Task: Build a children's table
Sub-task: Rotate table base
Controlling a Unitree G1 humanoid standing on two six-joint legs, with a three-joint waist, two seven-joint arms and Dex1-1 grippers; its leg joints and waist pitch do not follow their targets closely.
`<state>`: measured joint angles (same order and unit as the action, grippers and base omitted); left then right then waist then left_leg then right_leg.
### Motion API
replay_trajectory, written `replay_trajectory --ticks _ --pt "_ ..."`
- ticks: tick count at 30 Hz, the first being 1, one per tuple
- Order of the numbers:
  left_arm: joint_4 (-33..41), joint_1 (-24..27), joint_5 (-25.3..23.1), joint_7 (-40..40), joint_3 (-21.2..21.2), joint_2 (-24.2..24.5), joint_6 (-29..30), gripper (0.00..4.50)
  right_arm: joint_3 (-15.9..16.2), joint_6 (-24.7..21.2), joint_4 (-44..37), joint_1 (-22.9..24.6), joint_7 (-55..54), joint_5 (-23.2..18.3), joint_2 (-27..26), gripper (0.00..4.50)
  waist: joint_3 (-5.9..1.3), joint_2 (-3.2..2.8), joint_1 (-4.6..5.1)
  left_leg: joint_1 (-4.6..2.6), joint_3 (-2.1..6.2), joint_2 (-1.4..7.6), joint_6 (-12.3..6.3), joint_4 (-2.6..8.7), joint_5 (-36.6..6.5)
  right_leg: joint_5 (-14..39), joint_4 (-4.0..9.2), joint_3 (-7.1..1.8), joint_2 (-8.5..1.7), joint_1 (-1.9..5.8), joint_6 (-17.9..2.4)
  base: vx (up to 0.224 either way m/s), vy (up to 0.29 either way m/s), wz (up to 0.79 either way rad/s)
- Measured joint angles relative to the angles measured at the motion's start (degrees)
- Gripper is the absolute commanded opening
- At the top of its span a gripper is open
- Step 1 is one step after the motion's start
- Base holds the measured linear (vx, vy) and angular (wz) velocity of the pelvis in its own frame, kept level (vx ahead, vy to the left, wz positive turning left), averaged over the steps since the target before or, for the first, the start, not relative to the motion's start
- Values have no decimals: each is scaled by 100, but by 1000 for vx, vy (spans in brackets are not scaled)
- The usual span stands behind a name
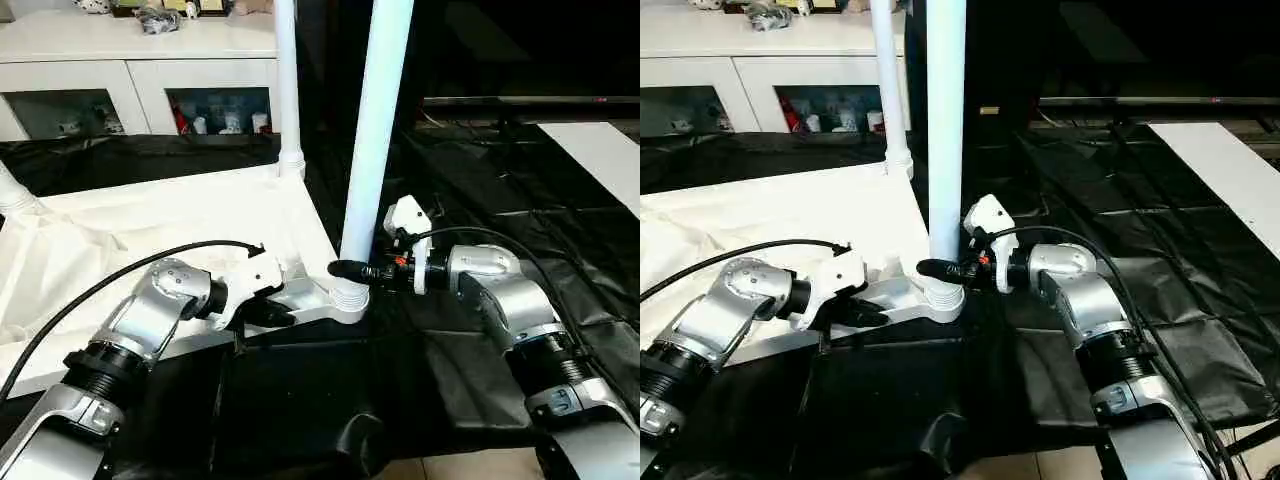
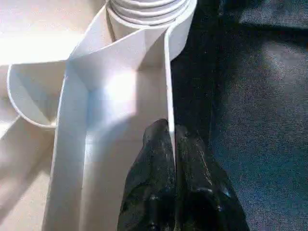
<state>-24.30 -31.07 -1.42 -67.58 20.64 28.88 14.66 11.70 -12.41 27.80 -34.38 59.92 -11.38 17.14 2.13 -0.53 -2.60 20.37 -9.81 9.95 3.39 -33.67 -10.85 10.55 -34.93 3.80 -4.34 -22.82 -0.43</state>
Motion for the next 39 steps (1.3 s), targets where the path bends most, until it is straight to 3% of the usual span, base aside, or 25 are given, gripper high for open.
replay_trajectory --ticks 10,18,26,30,33,34,36,38,39 --pt "433 137 61 -293 94 309 363 0 173 77 -18 -6 332 -14 -18 183 -39 62 43 -19 0 0 17 29 -11 28 0 -1 7 6 -23 0 0 0" --pt "392 137 48 -251 73 260 355 0 164 122 -17 9 291 -13 -15 183 -42 65 27 -31 0 -1 20 42 -12 40 0 0 7 15 -15 0 0 0" --pt "36 -14 -60 641 -103 -223 652 0 -125 123 409 -94 -1128 70 -432 183 -34 54 47 -43 6 -4 19 37 -12 45 24 12 3 16 -6 -21 2 -1" --pt "27 -54 -70 1038 -225 -490 1057 0 -300 95 553 -126 -1885 115 -695 183 -11 15 90 -34 61 -3 18 55 -13 46 171 84 2 41 -4 -14 4 -2" --pt "-9 -127 -89 1482 -308 -788 1465 0 -449 55 766 -242 -2579 198 -929 183 25 -48 140 -52 141 -3 16 57 -14 46 324 213 -9 113 -5 -47 53 -12" --pt "-77 -201 -129 1669 -347 -907 1625 0 -502 55 926 -337 -2903 227 -1051 183 45 -81 197 -55 186 0 16 56 -14 46 387 283 -19 161 -5 0 0 0" --pt "-115 -270 -179 1819 -342 -1003 1775 0 -517 54 1087 -408 -3187 257 -1134 183 73 -122 242 -70 187 1 15 99 -15 56 429 331 -40 201 -17 -38 11 1" --pt "-147 -306 -215 2032 -345 -1130 1943 0 -598 59 1252 -502 -3479 258 -1259 183 98 -86 183 -107 99 -2 16 185 -15 314 131 282 -71 176 -129 -65 -15 6" --pt "-183 -342 -281 2204 -337 -1259 2038 0 -666 56 1418 -593 -3650 266 -1296 183 110 39 75 -197 -81 0 16 233 -15 537 -154 103 -79 103 -135 6 -108 22"
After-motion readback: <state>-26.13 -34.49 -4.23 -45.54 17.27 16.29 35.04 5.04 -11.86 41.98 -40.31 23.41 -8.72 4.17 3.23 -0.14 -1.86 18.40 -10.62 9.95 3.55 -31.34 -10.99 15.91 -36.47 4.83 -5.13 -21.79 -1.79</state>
